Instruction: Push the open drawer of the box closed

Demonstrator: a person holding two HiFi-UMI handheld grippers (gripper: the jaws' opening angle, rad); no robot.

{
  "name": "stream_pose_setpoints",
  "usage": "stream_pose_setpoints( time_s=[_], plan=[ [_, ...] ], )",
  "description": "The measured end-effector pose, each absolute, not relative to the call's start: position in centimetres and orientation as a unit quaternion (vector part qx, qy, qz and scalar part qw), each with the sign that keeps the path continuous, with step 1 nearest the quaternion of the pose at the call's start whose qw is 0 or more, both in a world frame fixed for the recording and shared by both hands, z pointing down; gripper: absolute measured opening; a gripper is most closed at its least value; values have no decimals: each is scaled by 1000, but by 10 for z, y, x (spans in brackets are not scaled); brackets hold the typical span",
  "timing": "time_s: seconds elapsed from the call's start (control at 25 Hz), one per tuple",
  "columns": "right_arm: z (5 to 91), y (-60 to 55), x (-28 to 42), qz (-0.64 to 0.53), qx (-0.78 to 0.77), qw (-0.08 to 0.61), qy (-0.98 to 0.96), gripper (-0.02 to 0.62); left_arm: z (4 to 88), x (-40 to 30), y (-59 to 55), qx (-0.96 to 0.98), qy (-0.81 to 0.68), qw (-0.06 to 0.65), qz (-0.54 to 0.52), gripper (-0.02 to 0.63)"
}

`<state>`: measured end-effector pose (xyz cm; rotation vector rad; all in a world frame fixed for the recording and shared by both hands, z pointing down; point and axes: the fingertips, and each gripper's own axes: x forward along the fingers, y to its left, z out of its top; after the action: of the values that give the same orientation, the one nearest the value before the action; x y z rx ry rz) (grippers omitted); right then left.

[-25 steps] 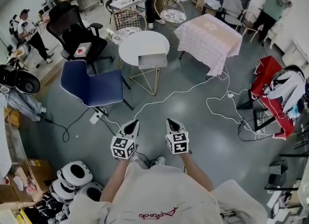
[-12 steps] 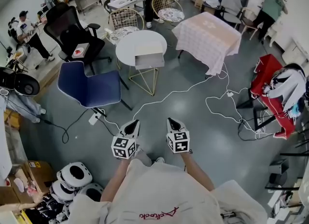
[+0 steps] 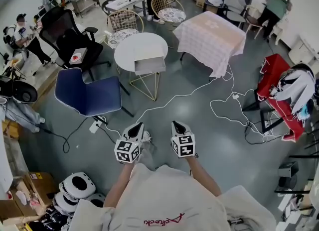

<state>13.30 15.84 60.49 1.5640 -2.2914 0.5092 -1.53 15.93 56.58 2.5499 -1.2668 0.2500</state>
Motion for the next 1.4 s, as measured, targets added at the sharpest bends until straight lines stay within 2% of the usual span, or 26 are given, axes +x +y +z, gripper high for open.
stream_pose_setpoints(
  time_s=[0.64,1.4],
  plan=[
    [631,47,137,188,564,180,-783,17,590,-5,34,898,-402,159,82,12],
    [595,-165,75,174,572,202,-776,17,566,-62,-175,904,-386,171,67,12]
  ],
)
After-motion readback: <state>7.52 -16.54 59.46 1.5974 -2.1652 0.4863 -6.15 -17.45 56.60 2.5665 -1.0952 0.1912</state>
